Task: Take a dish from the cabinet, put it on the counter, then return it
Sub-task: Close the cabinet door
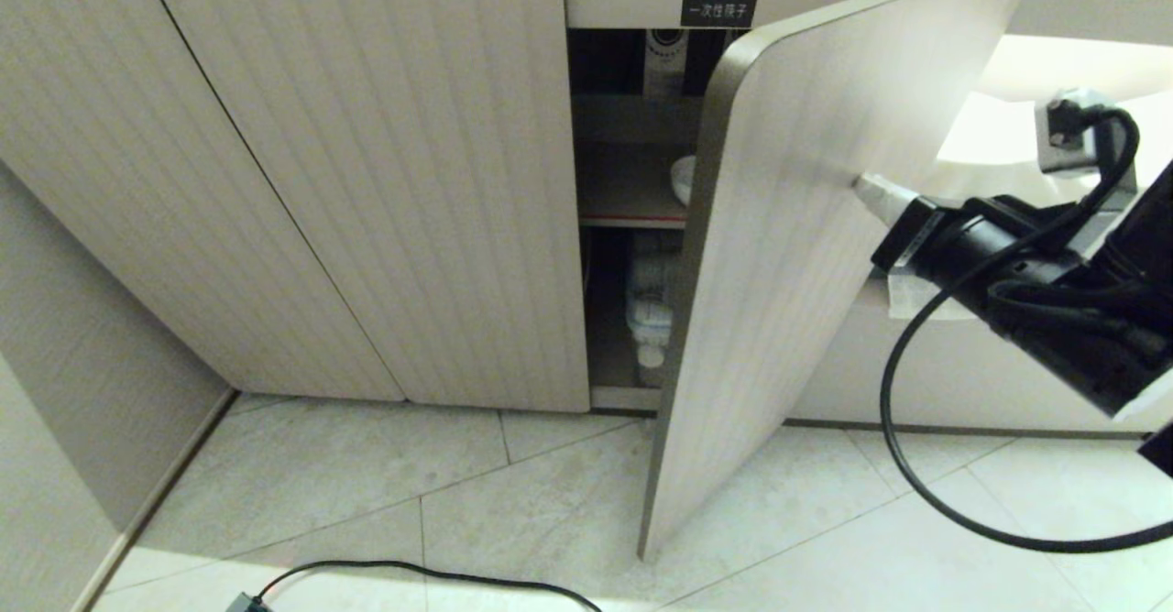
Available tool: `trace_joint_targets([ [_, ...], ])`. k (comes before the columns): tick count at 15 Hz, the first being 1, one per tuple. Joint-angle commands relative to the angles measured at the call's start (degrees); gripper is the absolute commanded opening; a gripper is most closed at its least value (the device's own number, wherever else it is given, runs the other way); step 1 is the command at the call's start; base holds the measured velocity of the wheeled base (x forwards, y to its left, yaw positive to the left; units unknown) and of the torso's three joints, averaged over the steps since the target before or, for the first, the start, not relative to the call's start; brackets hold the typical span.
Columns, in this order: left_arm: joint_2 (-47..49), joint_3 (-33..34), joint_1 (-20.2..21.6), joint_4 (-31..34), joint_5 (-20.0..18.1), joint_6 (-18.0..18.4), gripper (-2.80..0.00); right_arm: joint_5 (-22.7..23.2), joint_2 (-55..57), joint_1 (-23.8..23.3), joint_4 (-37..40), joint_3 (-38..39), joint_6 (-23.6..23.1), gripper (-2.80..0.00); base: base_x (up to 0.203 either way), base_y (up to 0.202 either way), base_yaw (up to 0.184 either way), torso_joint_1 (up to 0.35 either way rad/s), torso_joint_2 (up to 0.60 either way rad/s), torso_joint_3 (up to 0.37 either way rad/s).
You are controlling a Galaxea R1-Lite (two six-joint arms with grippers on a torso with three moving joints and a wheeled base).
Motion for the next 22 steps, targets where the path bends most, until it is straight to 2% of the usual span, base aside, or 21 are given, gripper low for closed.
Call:
trace_joint_targets([
  [1,0.0,0.0,0.0,-0.1,0.0,0.0,-2.8,-0.3,3.5,0.0,-0.4,-2.8,-0.5,-2.8,0.0,0.0,0.0,0.0,0.0,0.0],
  [8,0.0,0.0,0.0,-0.1,0.0,0.0,-2.8,-2.4,11.8,0.1,-0.4,-11.2,-1.7,-2.8,0.0,0.0,0.0,0.0,0.0,0.0],
  [18,0.0,0.0,0.0,0.0,0.0,0.0,-2.8,-3.2,26.6,0.0,-4.2,-28.2,-4.0,-2.8,0.0,0.0,0.0,0.0,0.0,0.0],
  [22,0.0,0.0,0.0,-0.1,0.0,0.0,-2.8,-5.8,29.6,-0.2,-3.6,-34.1,-4.0,-2.8,0.0,0.0,0.0,0.0,0.0,0.0],
])
